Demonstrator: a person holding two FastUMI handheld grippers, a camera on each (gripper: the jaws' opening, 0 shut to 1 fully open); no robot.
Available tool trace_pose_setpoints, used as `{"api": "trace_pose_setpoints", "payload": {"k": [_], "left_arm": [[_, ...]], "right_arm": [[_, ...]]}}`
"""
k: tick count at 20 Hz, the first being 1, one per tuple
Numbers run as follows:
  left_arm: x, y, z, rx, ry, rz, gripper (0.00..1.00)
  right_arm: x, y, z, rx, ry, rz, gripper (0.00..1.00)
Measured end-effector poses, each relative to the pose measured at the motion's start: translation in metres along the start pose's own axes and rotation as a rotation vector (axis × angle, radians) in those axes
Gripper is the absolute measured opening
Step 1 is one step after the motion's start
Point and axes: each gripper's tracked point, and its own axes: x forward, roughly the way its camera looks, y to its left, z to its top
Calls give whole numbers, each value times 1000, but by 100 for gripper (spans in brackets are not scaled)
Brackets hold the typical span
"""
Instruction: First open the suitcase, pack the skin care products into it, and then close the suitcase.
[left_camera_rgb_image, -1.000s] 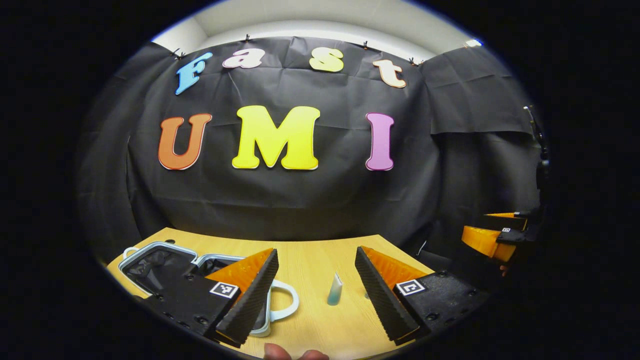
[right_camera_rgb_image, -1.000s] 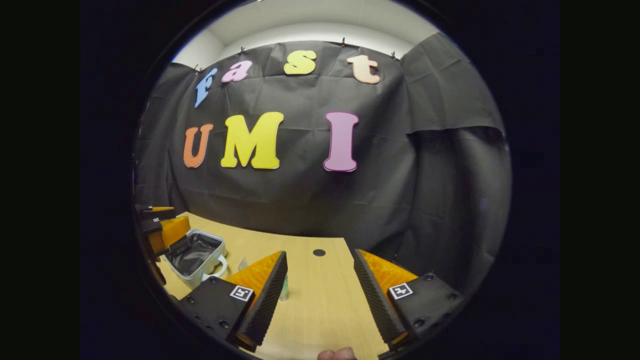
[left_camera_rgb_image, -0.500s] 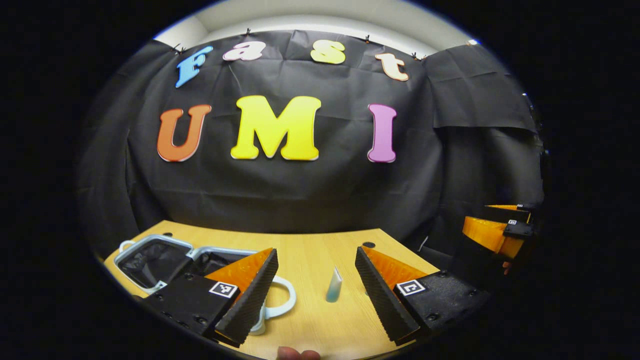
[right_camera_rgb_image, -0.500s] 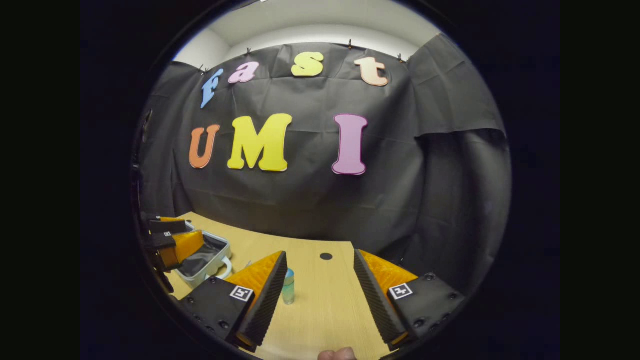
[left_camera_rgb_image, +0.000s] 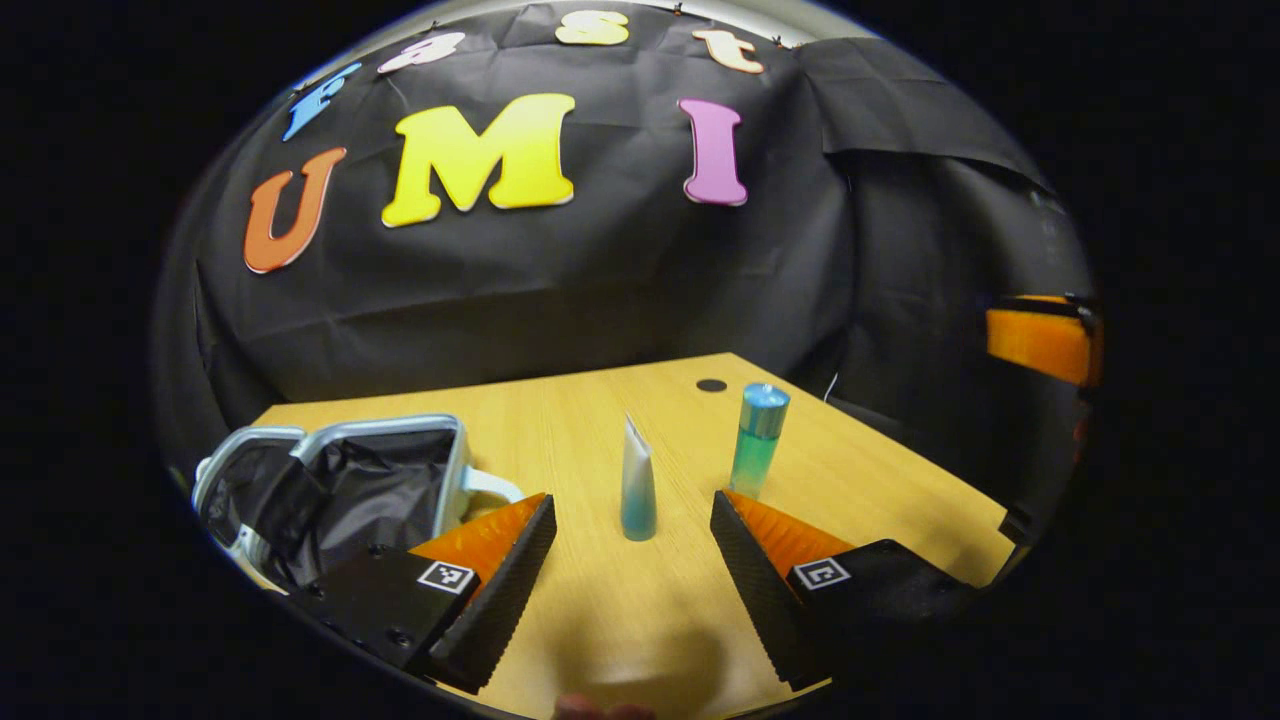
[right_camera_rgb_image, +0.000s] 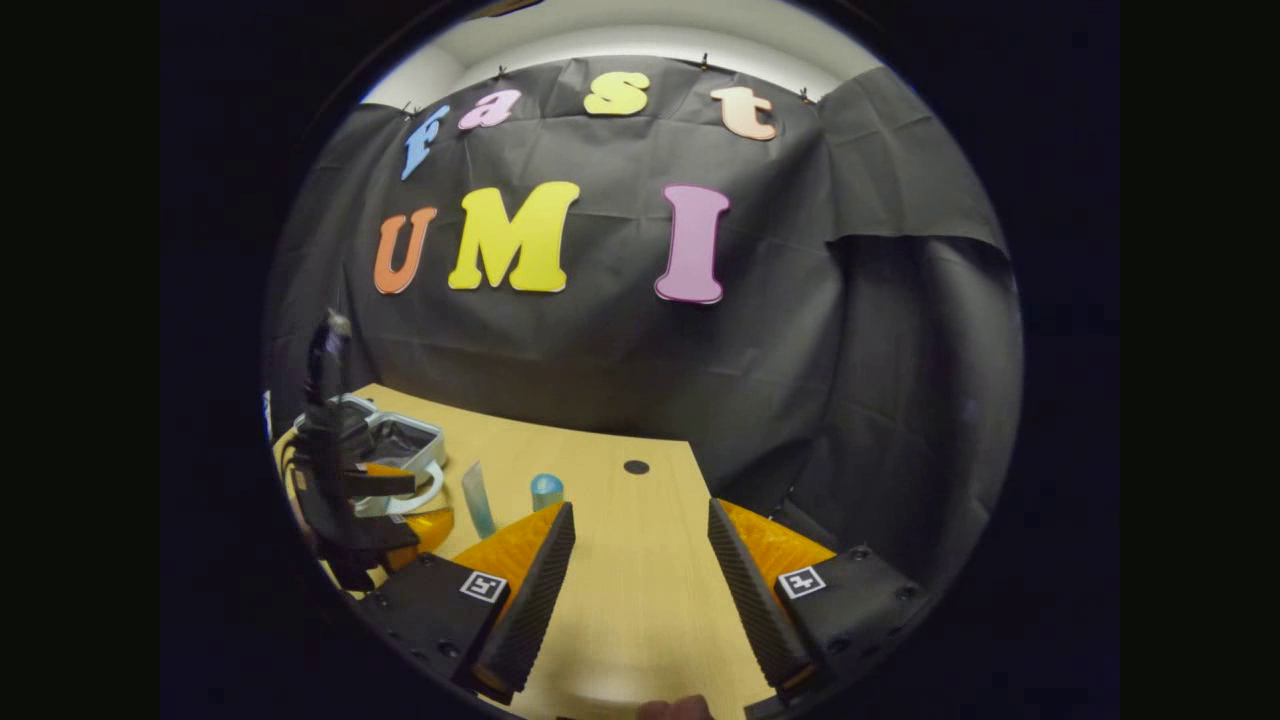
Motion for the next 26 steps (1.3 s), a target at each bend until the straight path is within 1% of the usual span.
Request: {"api": "trace_pose_setpoints", "payload": {"k": [1,2,3,5,6,8,10,12,13,14,15,16,17,18,19,20,21,23,25,26], "left_arm": [[13,-1,-8,1,16,-2,99],[25,0,-12,-8,28,1,100],[36,-1,-17,-28,41,-1,99],[53,-2,-18,-56,52,-1,99],[60,-1,-18,-62,57,-5,99],[75,-1,-22,-67,81,-13,99],[84,-2,-31,-69,118,-20,97],[89,-4,-39,-70,154,-29,92],[91,-4,-42,-65,165,-31,86],[91,-4,-42,-60,169,-36,83],[91,-6,-41,-54,172,-44,75],[93,-5,-43,-45,176,-41,77],[92,-5,-42,-45,185,-44,56],[92,-6,-44,-53,192,-55,37],[90,-7,-44,-66,201,-64,42],[88,-6,-45,-67,209,-65,49],[84,-4,-45,-63,221,-60,41],[69,-2,-34,-65,221,-60,40],[38,-2,-11,-82,192,-74,39],[18,-1,-1,-87,186,-83,38]], "right_arm": [[0,-5,-4,-4,12,-8,80],[-2,-11,-8,-7,23,-17,78],[-3,-17,-9,-11,30,-28,80],[-5,-28,-15,-15,46,-46,80],[-5,-32,-18,-18,56,-50,78],[-2,-36,-20,-24,68,-57,80],[2,-38,-20,-20,70,-58,80],[5,-36,-17,-22,68,-53,80],[7,-36,-17,-22,66,-50,80],[8,-35,-17,-20,67,-48,80],[10,-36,-18,-18,69,-45,80],[12,-33,-18,-18,70,-41,80],[13,-32,-18,-19,72,-37,80],[14,-29,-19,-20,75,-31,80],[16,-26,-19,-21,77,-24,78],[18,-24,-21,-20,79,-16,80],[20,-20,-22,-21,79,-6,80],[25,-9,-27,-20,79,29,78],[39,10,-40,-2,96,80,80],[48,23,-50,13,118,111,80]]}}
